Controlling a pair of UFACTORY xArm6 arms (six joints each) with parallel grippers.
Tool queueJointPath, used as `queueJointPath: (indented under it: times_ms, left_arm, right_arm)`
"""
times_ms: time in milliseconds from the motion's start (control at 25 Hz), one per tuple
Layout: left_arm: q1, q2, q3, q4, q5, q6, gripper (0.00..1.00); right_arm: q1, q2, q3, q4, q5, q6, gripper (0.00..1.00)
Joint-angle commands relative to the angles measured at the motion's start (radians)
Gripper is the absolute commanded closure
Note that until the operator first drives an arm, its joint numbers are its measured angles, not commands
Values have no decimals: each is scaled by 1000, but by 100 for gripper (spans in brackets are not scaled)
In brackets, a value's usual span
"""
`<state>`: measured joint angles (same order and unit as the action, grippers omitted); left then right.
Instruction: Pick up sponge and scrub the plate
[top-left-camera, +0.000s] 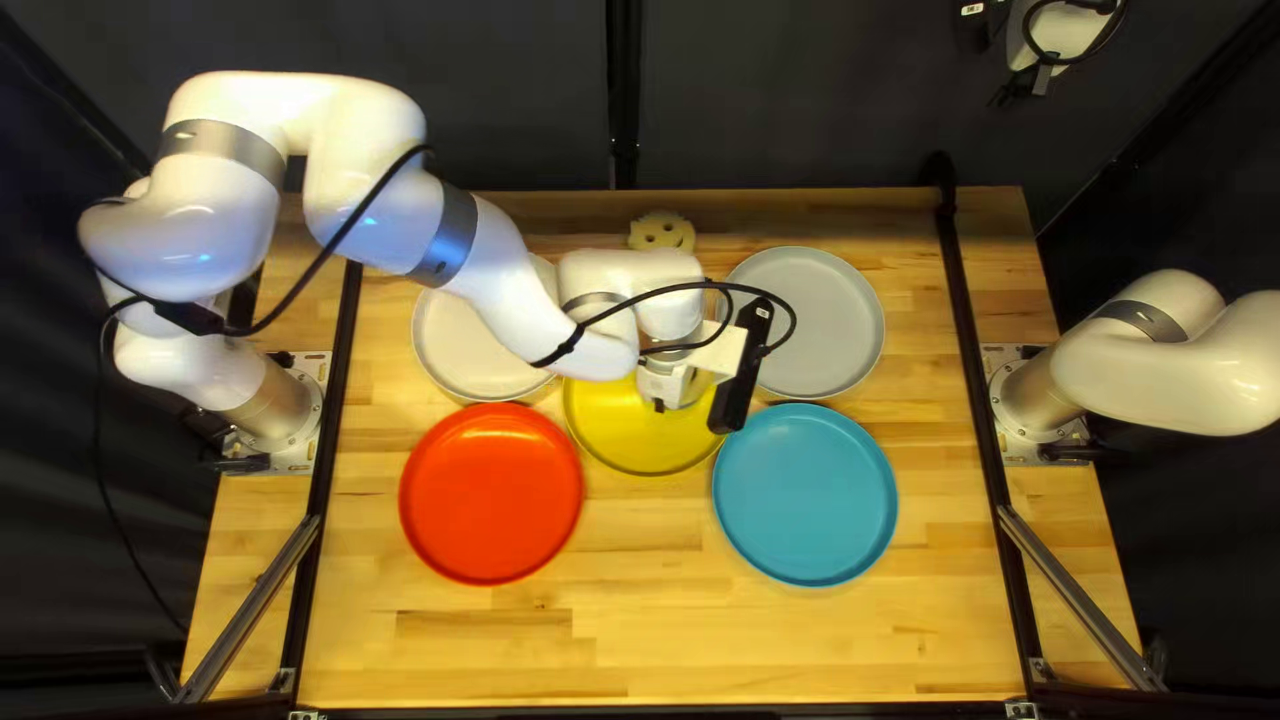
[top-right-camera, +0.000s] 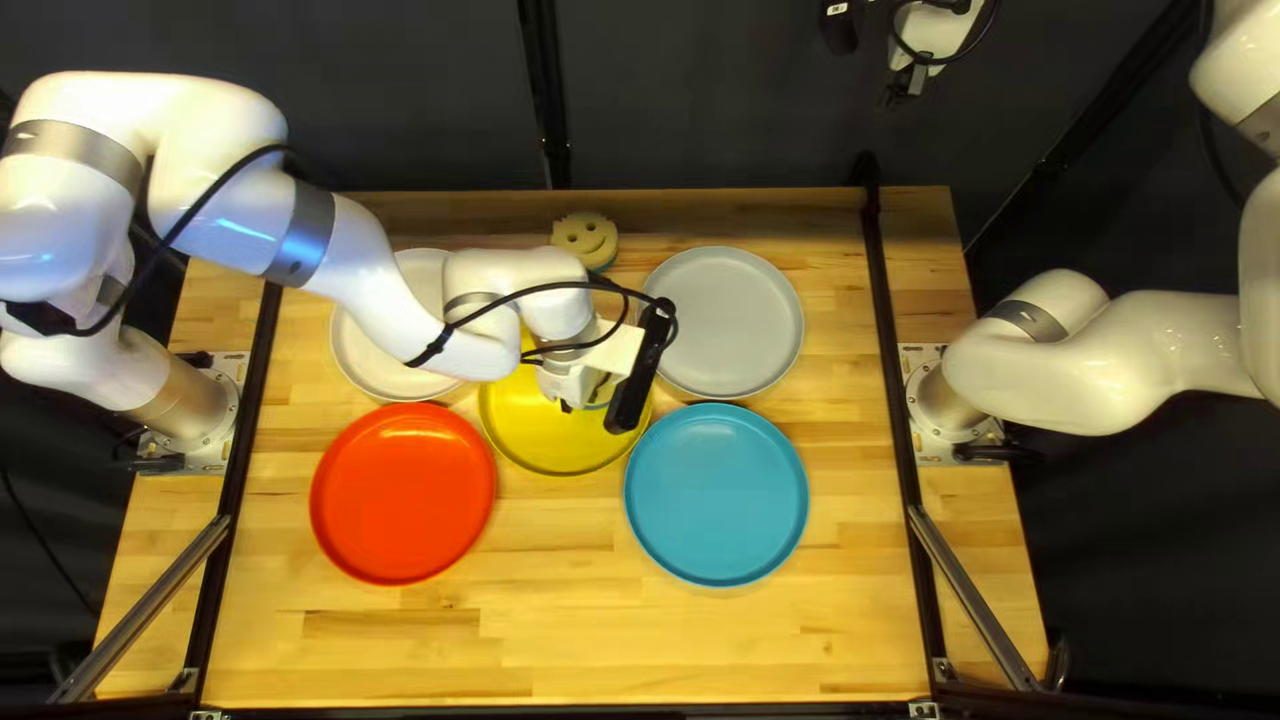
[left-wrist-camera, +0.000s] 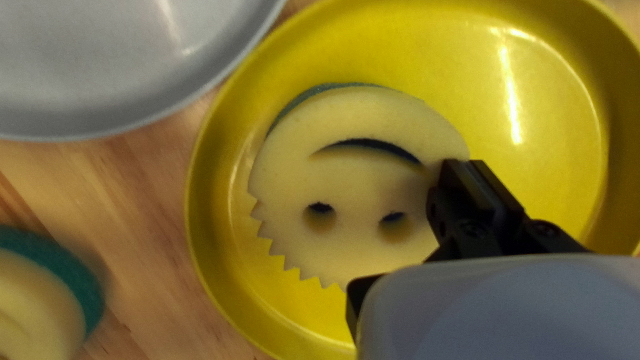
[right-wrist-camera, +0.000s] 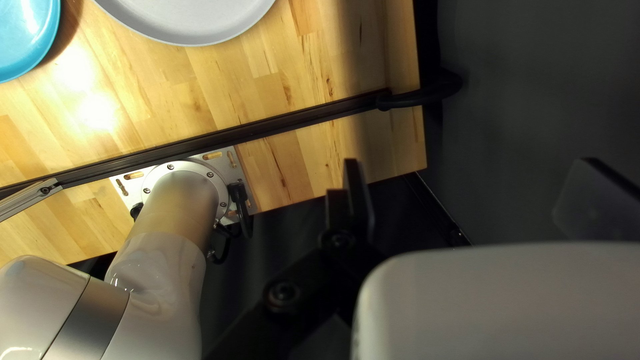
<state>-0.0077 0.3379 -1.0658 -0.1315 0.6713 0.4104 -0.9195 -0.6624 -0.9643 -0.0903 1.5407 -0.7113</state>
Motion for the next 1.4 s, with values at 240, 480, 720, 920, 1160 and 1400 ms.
queueJointPath:
  times_ms: [240,480,720,920,1160,1400]
  left_arm:
    - [-139,-54,77,-7,-44,-136,100]
    - [-161,-63,91,6,-47,-175,100]
    - [-107,-49,89,-2,-47,-126,100]
    - [-57,-5,47,-13,-40,-72,100]
    - [0,26,-11,-17,0,-18,100]
    - [36,87,-122,-8,53,19,100]
  right_arm:
    - [0,0,0,0,0,0,0]
    - [0,0,0,0,0,0,0]
    - [0,0,0,0,0,0,0]
    - [0,0,0,0,0,0,0]
    - [0,0,0,0,0,0,0]
    - [0,0,0,0,0,0,0]
